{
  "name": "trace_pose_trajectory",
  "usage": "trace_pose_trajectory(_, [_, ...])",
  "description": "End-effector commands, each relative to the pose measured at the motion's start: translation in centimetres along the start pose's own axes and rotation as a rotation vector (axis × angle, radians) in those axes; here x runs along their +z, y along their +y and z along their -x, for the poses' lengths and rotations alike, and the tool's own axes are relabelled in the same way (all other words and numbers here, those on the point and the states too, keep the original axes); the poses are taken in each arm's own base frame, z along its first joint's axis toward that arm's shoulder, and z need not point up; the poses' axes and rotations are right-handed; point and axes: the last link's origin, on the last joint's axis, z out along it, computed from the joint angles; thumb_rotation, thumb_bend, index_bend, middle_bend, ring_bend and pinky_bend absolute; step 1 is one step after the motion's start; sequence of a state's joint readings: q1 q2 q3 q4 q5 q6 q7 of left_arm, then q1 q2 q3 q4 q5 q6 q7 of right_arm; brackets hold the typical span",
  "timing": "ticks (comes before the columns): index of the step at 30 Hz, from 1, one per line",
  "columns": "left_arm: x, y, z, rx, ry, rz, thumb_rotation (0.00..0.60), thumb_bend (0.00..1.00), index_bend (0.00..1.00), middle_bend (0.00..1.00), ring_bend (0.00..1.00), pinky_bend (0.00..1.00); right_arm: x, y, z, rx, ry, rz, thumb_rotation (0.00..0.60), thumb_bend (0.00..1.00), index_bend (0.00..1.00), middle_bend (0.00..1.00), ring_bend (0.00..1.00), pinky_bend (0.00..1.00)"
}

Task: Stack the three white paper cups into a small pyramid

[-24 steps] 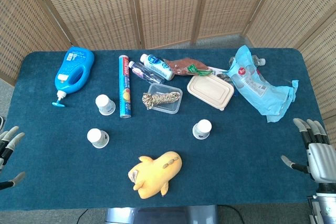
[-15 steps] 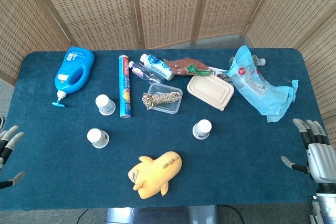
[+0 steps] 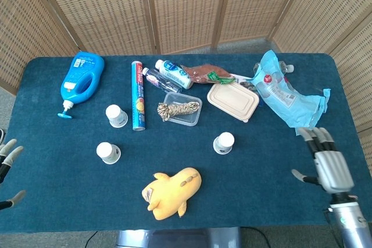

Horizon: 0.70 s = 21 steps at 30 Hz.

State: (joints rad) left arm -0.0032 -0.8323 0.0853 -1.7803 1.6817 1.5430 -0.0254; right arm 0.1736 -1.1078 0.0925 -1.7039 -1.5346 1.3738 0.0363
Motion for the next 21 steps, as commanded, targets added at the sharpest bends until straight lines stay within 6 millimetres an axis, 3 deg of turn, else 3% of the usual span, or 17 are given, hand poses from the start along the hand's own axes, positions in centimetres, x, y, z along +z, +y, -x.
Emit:
trace_pose_trajectory(1, [0.0, 0.0, 0.1, 0.003, -0.005, -0.001, 0.600, 0.24, 0.00, 0.00, 0.00, 0.00, 1.9, -2.7, 1.3, 0.010, -0.062, -0.060, 0.600, 0.00, 0.00, 0.03, 0.00, 0.05])
trace_pose_trajectory(11, [0.3, -0.2, 0.3, 0.004, -0.014, -0.014, 0.600, 0.24, 0.00, 0.00, 0.00, 0.00, 6.4, -8.9, 4.8, 0.008, -0.187, -0.183, 0.600, 0.00, 0.00, 0.06, 0.00, 0.10])
trace_pose_trajectory(21, [0.6, -0.7, 0.4, 0.001, -0.023, -0.034, 0.600, 0.24, 0.00, 0.00, 0.00, 0.00, 10.4, -12.7, 7.8, -0.024, -0.253, -0.219, 0.600, 0.00, 0.00, 0.12, 0.02, 0.13])
